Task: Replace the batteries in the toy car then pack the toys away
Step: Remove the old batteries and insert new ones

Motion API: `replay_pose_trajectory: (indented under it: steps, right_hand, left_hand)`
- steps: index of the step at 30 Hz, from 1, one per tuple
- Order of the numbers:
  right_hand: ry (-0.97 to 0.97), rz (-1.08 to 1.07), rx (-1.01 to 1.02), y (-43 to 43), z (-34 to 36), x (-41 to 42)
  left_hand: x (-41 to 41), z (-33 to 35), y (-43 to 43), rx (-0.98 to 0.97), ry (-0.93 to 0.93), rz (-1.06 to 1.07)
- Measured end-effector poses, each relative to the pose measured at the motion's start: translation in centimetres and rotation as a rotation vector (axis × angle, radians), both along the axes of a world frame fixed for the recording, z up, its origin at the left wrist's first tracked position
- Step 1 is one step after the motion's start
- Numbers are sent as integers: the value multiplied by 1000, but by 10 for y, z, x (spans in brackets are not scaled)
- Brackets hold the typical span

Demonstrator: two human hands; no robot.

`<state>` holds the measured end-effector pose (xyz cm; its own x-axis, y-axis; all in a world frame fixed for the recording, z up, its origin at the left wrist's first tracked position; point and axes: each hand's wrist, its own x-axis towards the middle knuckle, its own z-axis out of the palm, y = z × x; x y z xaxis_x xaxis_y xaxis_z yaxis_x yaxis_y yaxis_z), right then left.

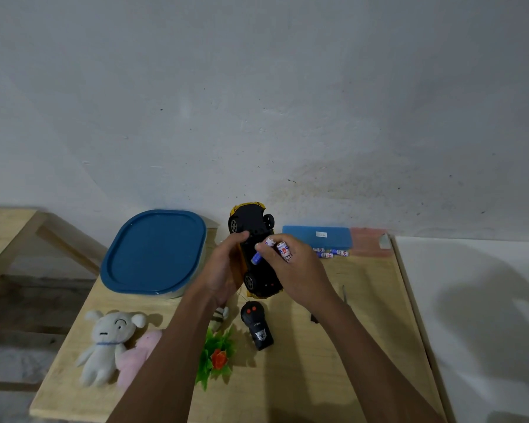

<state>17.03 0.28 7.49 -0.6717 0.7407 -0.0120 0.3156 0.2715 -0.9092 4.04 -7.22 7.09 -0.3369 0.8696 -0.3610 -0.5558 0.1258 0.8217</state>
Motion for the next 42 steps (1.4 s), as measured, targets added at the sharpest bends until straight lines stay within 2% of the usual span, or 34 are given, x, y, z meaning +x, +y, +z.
replay_pose_trajectory:
  steps: [4, 8, 10, 18, 22, 30, 35, 42]
  right_hand:
    - [157, -87, -308, 2, 10, 3]
    - [419, -163, -850, 12, 12, 9]
    - [508, -166, -1039, 16, 12, 14]
    - [627, -195, -1259, 17, 0, 20]
    - [625, -196, -1265, 18, -6, 21]
    - [438, -227, -1102, 14, -17, 26]
    - [443, -252, -1032, 8, -18, 34]
    - [188, -440, -787, 0, -19, 74]
  left_hand:
    - [-1, 1, -2, -8, 5, -3]
    - [-3, 0, -2, -2, -29, 7]
    - [-3, 1, -2, -4, -50, 10]
    - [3, -4, -1, -14, -67, 10]
    - [3, -8, -2, -20, -44, -2]
    - [4, -13, -5, -79, -21, -31]
    - [7, -24, -5, -177, 12, -36]
    - [20, -46, -10, -369, 160, -83]
